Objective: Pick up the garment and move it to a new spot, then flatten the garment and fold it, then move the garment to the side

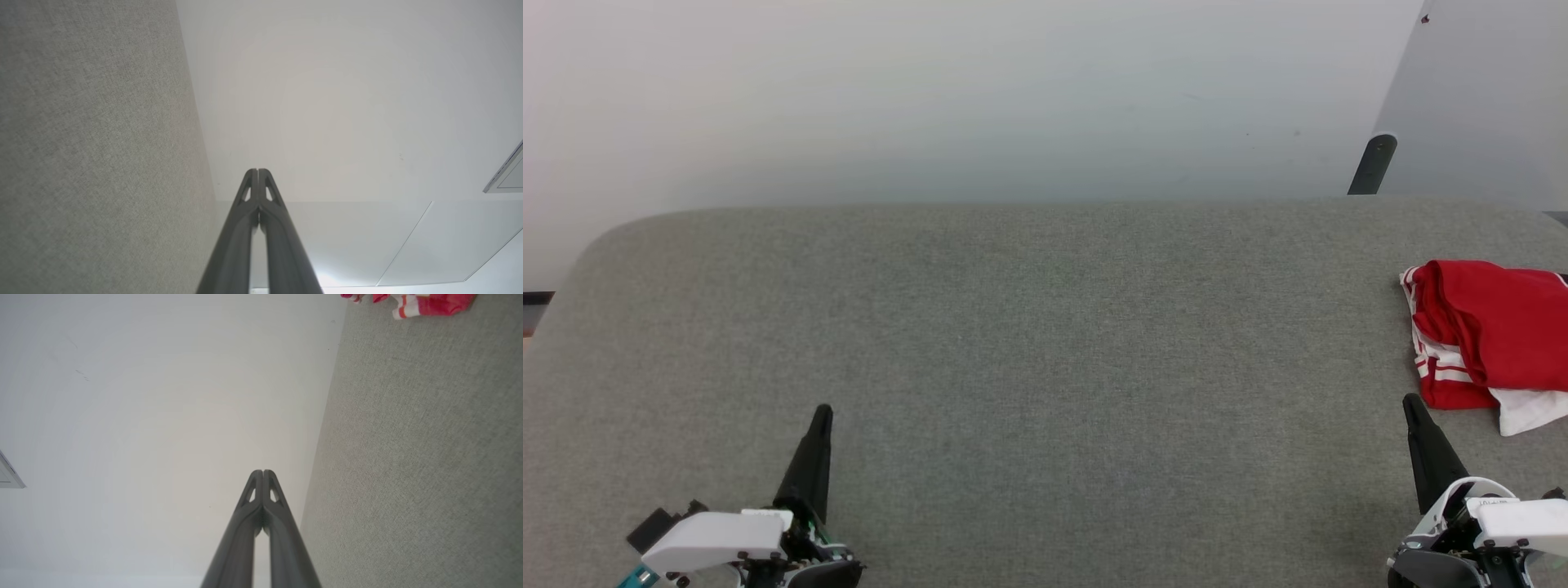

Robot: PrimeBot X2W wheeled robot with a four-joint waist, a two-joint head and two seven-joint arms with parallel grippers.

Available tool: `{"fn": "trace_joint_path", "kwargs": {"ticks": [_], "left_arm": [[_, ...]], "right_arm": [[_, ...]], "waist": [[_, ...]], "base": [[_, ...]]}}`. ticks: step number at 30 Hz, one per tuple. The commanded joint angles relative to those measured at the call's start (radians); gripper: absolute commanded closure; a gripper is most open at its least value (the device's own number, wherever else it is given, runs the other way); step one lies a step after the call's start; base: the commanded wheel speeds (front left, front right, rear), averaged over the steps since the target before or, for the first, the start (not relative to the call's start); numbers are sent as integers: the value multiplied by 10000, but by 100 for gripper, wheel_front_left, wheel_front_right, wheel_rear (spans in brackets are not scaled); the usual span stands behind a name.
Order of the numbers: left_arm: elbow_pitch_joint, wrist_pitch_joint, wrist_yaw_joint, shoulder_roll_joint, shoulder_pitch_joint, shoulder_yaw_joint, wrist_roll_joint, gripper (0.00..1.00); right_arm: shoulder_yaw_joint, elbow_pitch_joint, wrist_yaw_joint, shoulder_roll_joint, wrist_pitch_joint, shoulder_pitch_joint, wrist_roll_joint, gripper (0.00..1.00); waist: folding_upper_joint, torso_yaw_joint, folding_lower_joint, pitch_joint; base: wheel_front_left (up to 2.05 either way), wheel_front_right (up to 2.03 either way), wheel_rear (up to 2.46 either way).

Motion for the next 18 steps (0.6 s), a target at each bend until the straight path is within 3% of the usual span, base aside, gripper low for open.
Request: {"fn": "trace_joint_path", "kwargs": {"ticks": [1,18], "left_arm": [[11,23,-61,2,-101,21,-29,100],[9,21,-62,2,-99,19,-31,100]], "right_arm": [[-5,1,-3,34,20,-34,38,100],[-2,-1,-3,34,21,-34,39,100]], "waist": [[0,0,-1,0],[0,0,-1,0]], "base": [[0,0,0],[0,0,0]]}}
